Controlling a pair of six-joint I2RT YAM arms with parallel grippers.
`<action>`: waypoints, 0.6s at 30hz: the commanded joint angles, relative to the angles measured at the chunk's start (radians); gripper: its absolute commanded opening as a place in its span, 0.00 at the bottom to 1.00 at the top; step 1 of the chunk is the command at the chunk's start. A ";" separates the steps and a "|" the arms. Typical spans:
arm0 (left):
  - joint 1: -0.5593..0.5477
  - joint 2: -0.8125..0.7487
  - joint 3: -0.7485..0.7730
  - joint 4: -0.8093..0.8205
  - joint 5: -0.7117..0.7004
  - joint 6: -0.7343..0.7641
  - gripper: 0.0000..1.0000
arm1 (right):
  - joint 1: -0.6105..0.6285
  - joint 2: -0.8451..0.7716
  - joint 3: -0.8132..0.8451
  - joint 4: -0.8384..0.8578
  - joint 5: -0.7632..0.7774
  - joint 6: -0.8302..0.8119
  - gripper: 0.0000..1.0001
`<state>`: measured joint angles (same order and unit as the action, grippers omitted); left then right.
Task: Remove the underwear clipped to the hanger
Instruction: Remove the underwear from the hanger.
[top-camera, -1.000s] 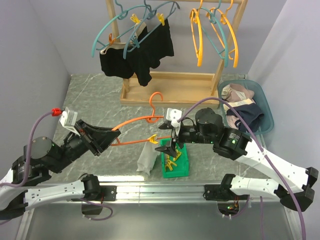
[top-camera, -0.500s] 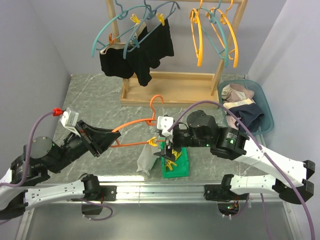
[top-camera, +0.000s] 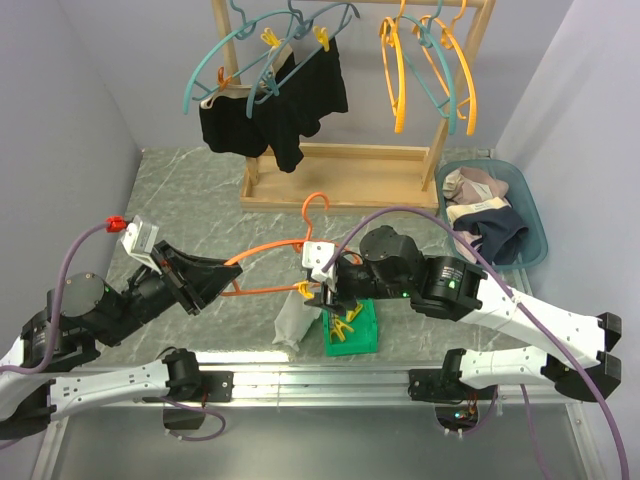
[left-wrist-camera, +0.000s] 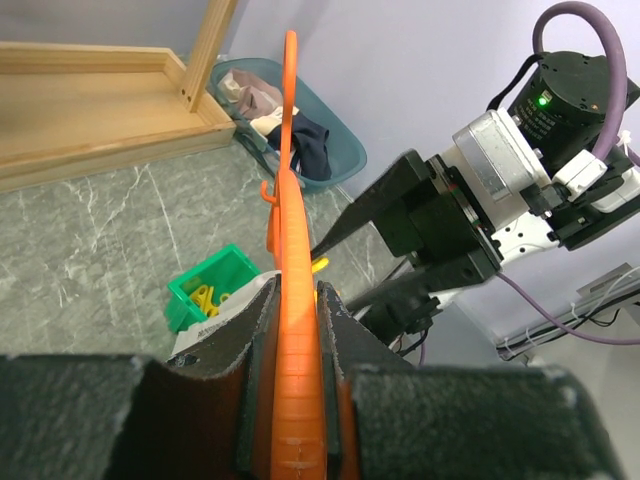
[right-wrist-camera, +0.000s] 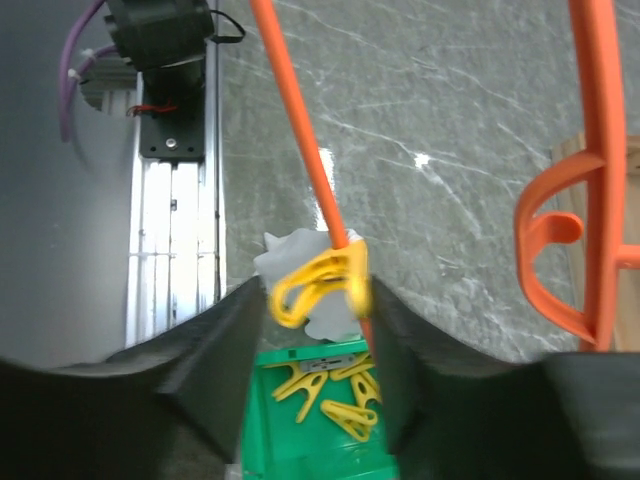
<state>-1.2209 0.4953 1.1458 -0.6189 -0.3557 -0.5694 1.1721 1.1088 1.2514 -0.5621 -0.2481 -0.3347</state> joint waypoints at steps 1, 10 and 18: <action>-0.003 0.009 0.037 0.041 0.018 -0.004 0.01 | 0.008 -0.017 0.040 0.031 0.036 0.000 0.50; -0.003 0.015 0.040 0.048 0.024 -0.001 0.01 | 0.006 0.006 0.062 -0.012 0.033 -0.015 0.00; -0.003 0.025 0.042 0.036 0.015 -0.007 0.01 | 0.008 -0.006 0.049 0.021 0.085 0.002 0.00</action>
<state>-1.2209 0.4965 1.1465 -0.6197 -0.3458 -0.5690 1.1721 1.1095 1.2720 -0.5694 -0.2047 -0.3412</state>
